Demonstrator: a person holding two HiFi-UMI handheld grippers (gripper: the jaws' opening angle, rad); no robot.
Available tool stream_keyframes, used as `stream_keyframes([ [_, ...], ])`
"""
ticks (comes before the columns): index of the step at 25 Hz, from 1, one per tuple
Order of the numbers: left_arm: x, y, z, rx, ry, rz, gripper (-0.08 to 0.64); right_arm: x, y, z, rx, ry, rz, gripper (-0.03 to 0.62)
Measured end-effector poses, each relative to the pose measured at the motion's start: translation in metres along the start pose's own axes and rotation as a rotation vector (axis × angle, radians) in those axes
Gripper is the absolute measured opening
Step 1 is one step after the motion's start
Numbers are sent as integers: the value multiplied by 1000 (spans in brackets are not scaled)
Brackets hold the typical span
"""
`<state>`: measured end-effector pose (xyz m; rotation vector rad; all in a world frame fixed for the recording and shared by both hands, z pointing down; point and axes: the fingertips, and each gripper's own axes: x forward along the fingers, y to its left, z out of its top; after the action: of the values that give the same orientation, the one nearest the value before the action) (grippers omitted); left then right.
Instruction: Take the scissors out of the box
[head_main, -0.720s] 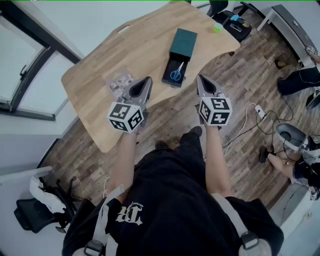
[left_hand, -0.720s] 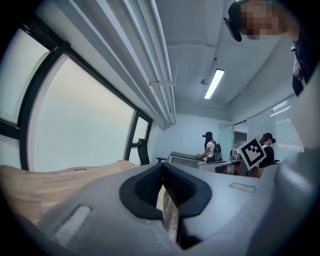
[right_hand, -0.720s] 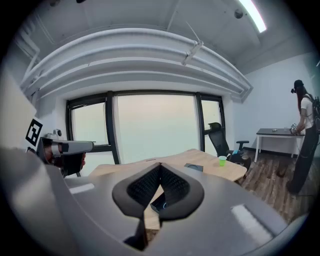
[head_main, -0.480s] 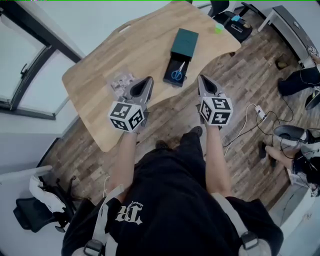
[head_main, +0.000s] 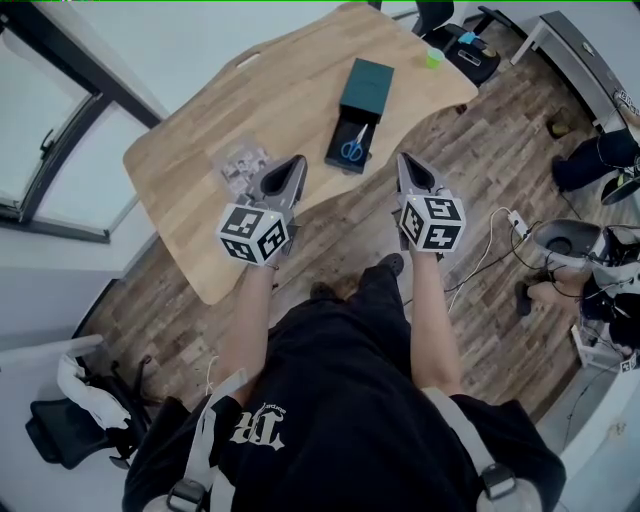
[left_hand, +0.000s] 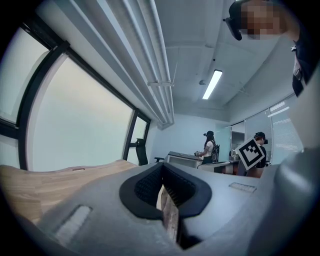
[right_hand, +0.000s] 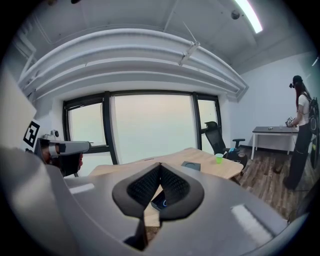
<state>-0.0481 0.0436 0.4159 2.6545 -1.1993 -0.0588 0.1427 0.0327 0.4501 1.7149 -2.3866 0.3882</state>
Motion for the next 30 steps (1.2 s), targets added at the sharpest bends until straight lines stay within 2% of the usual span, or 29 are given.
stream_keyframes([
  [21, -8, -10, -11, -10, 9, -3, 2, -12, 1, -12, 4, 17, -4, 5],
  [30, 6, -8, -15, -30, 19, -8, 2, -6, -11, -10, -3, 38, -12, 5],
])
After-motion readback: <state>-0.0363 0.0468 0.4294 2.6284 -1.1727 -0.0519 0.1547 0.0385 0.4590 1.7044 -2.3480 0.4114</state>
